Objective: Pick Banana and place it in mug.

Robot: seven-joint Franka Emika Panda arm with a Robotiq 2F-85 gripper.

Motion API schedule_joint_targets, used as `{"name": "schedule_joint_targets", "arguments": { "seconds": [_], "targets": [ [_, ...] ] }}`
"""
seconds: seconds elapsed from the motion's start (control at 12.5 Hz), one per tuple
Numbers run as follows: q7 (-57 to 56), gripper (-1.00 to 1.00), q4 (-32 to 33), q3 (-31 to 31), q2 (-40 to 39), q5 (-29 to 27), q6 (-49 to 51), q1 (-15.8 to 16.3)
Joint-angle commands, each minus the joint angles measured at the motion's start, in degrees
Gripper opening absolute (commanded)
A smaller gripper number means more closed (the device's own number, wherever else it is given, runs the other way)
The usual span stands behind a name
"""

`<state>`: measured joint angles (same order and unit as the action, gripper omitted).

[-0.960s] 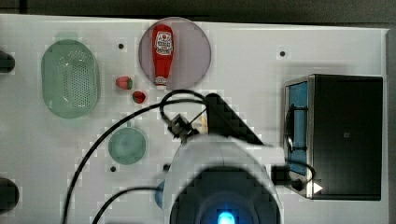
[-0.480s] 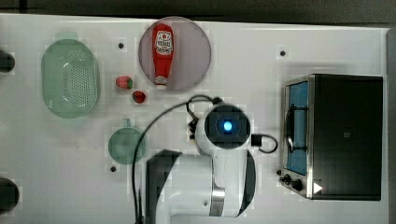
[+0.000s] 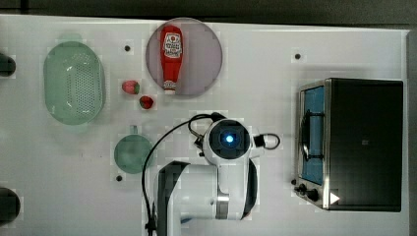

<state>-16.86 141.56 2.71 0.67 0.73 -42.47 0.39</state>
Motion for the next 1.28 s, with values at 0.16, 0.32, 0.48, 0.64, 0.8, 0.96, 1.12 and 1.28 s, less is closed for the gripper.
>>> {"name": "schedule_joint_targets", "arguments": {
  "seconds": [0.16, 0.32, 0.48, 0.64, 0.8, 0.96, 1.12, 1.28],
  "targets": [
    [-18.5, 1.0, 1.0, 0.9, -7.0, -0.2, -13.1, -1.9],
    [-18.5, 1.0, 0.9, 0.8, -11.6, -0.2, -17.7, -1.8],
    [-18.5, 1.0, 0.5, 0.7, -15.8, -0.2, -22.4, -1.8],
    [-18.5, 1.0, 0.5, 0.5, -19.0, -0.3, -26.2, -1.7],
    [-18.4, 1.0, 0.5, -0.1, -20.7, -0.4, -28.1, -1.7],
    [-18.0, 0.93, 0.6, -0.5, -21.4, -0.4, -28.2, -1.7],
    [-17.9, 0.43, 0.5, -0.8, -21.5, -0.4, -28.8, -1.7],
    [-17.9, -0.04, 0.7, -0.7, -21.5, -0.4, -28.7, -1.8]
  ]
}}
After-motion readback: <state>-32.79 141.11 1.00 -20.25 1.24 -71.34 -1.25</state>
